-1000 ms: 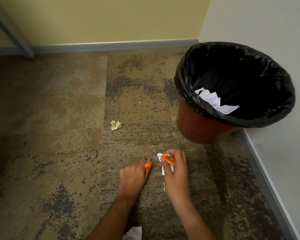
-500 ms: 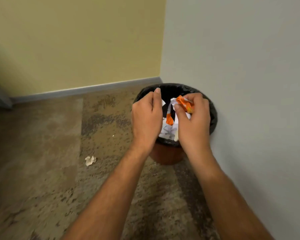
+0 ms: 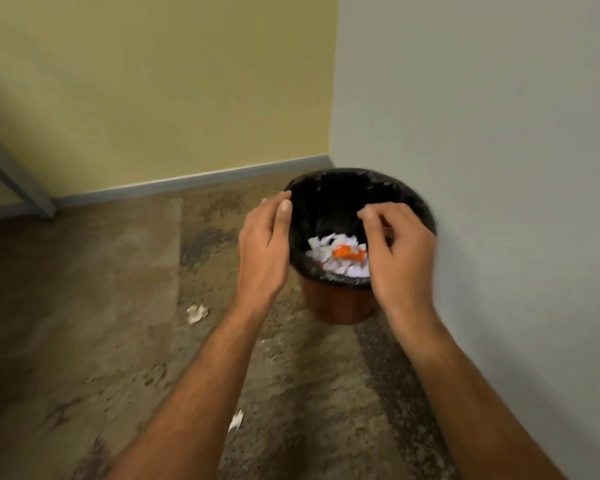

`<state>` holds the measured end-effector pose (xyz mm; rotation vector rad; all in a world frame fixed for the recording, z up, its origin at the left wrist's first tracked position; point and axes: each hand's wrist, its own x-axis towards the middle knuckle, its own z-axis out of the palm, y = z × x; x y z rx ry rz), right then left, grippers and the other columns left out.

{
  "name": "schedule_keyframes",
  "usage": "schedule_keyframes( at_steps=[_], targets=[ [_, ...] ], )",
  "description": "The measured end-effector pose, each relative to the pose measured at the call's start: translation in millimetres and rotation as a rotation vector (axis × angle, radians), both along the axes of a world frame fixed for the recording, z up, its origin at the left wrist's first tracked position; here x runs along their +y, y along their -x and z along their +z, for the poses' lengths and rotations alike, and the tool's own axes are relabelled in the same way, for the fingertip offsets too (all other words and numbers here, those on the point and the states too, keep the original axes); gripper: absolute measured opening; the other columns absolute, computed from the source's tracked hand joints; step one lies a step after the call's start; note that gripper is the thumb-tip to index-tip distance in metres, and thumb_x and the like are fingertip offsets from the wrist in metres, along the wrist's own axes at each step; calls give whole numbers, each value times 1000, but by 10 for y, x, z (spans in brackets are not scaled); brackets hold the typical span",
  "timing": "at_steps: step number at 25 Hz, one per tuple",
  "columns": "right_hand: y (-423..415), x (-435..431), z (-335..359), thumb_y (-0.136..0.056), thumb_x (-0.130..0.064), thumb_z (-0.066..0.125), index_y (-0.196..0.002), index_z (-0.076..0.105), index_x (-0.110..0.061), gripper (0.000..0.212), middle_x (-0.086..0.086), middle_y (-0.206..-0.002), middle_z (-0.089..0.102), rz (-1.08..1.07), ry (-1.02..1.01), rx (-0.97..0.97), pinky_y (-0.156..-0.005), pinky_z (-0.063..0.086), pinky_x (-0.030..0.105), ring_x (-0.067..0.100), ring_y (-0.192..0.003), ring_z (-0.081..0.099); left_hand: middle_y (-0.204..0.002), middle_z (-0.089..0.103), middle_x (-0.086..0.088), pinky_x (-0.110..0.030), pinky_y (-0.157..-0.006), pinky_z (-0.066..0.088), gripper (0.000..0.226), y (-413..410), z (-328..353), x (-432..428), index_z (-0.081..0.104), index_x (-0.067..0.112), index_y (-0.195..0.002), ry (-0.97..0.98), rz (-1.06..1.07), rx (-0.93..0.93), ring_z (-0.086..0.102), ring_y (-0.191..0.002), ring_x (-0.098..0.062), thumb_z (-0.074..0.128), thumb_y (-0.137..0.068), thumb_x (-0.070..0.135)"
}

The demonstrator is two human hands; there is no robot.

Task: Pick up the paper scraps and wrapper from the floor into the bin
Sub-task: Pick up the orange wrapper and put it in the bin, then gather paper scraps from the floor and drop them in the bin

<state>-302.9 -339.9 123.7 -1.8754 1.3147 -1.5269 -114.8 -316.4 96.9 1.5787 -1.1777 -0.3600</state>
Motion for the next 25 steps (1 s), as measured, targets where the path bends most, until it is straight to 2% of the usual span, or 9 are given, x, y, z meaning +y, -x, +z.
schedule_keyframes(
  at_steps=[3, 6, 7, 9, 12, 16, 18, 22, 25],
  targets=[
    [-252, 946, -572, -109, -10, 59, -89, 70, -4, 23, 9, -91, 64, 105, 85, 128, -81, 48, 36, 25, -86, 59, -146, 67, 6, -31, -119, 40, 42, -134, -683, 1153, 67, 23, -144, -11, 404, 87, 54, -144, -15, 42, -117, 42],
    [-587, 1909, -1582, -110, -27, 55, -110, 71, -7, 25, 8, -116, 65, 264, -236, 363, -93, 54, 47, 28, -108, 62, -160, 58, -13, -51, -129, 31, 78, 46, -1662, 2552, 60, 9, -150, -377, 803, 170, 42, -156, -38, 26, -111, 67],
    [-668, 2165, -1878, -109, -36, 52, -125, 69, -9, 36, 8, -134, 63, 293, -373, 406, -103, 54, 49, 29, -124, 60, -164, 53, -19, -59, -129, 28, 90, 186, -1917, 2919, 58, 3, -151, -539, 797, 165, 40, -157, -45, 19, -109, 73],
    [-779, 2549, -2368, -108, -50, 45, -150, 58, -10, 59, 13, -164, 47, 345, -523, 511, -123, 42, 56, 36, -153, 44, -168, 46, -24, -67, -124, 27, 93, 463, -2331, 3456, 54, -4, -152, -800, 758, 198, 39, -156, -52, 17, -110, 70],
    [-843, 2857, -2808, -108, -55, 40, -165, 42, -13, 70, 15, -180, 25, 318, -560, 616, -132, 27, 62, 38, -168, 19, -171, 39, -27, -69, -121, 29, 83, 589, -2672, 3865, 44, -7, -158, -948, 790, 280, 37, -156, -55, 23, -113, 59],
    [-990, 3191, -2950, -109, -51, 39, -172, 27, -13, 75, 9, -184, 14, 236, -552, 601, -134, 20, 61, 29, -172, 6, -175, 33, -25, -64, -127, 26, 78, 425, -2878, 3909, 37, -3, -164, -829, 887, 66, 32, -162, -48, 20, -113, 53],
    [-1125, 3227, -2980, -108, -47, 42, -171, 27, -10, 75, 7, -184, 16, 214, -563, 523, -135, 21, 58, 25, -172, 8, -177, 31, -20, -60, -132, 24, 72, 339, -2976, 3847, 33, 1, -167, -725, 818, -13, 27, -166, -40, 23, -114, 47],
    [-1289, 2700, -2997, -112, -42, 41, -173, 24, -17, 68, -4, -185, 9, 356, -528, 432, -135, 24, 57, 18, -172, 5, -177, 35, -7, -52, -136, 22, 65, 114, -2992, 3294, 36, 6, -167, -512, 600, -122, 22, -169, -26, 25, -116, 45],
    [-1444, 2165, -3047, -115, -41, 37, -172, 27, -25, 60, -11, -183, 15, 518, -536, 464, -135, 25, 58, 12, -171, 7, -176, 37, -4, -51, -136, 24, 64, -44, -2958, 2944, 39, 7, -166, -379, 581, -39, 26, -168, -23, 22, -117, 45]
  ],
)
